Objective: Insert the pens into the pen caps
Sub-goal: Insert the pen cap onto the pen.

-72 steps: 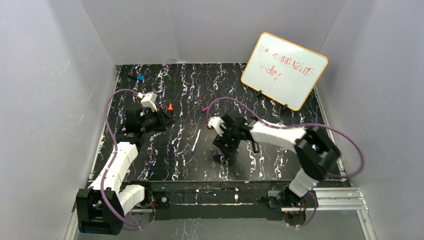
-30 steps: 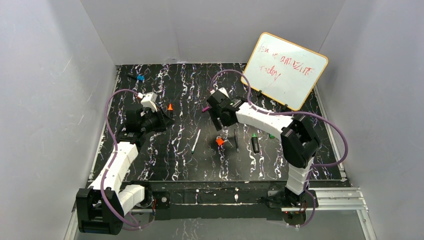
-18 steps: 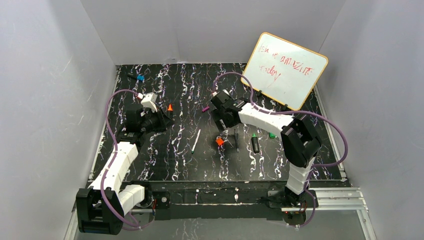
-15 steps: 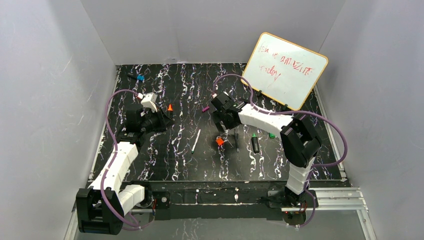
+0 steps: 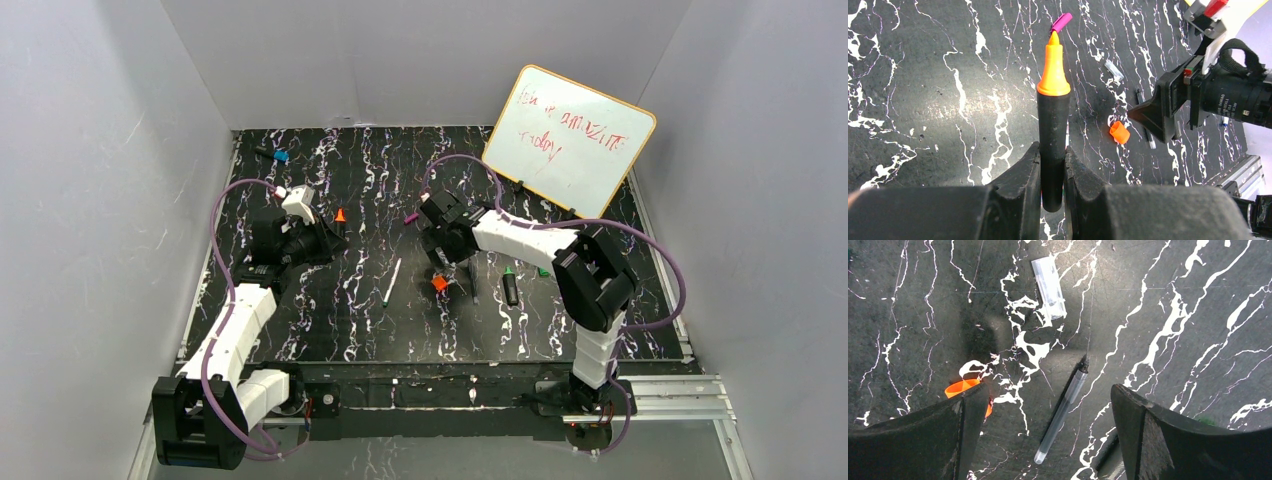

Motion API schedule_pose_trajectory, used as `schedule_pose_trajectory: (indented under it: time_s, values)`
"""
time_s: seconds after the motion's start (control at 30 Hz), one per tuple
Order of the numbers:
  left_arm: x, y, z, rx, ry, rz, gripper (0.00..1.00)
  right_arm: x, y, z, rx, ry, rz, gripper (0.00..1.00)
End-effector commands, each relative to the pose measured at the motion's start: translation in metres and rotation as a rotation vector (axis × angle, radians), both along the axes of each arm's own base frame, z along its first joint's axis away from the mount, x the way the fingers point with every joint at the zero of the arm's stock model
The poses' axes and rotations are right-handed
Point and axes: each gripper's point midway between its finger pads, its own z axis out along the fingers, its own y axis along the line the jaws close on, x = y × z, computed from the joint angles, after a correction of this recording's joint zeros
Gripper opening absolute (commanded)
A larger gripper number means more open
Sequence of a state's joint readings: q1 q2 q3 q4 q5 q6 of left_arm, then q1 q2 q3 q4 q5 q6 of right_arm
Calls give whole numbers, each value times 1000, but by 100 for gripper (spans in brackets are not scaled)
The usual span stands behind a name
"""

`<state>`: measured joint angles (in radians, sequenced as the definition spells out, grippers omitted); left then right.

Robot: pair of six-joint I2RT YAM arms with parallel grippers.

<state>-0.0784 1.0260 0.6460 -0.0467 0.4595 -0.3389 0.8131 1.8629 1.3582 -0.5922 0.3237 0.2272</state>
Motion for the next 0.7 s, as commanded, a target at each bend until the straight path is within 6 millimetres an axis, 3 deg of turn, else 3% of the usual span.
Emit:
schedule_pose_trajectory:
  time_s: [0.0,0.4,0.67]
  values:
    - [2,-1,7,9,-21,-13,0,1,5,-11,-6,5,25,99]
    - [2,-1,7,12,-21,-11,0,-8,3,-21,-3,42,30,99]
    - [2,-1,7,13,-22,-14,0,-19,14,-28,23,67,55,99]
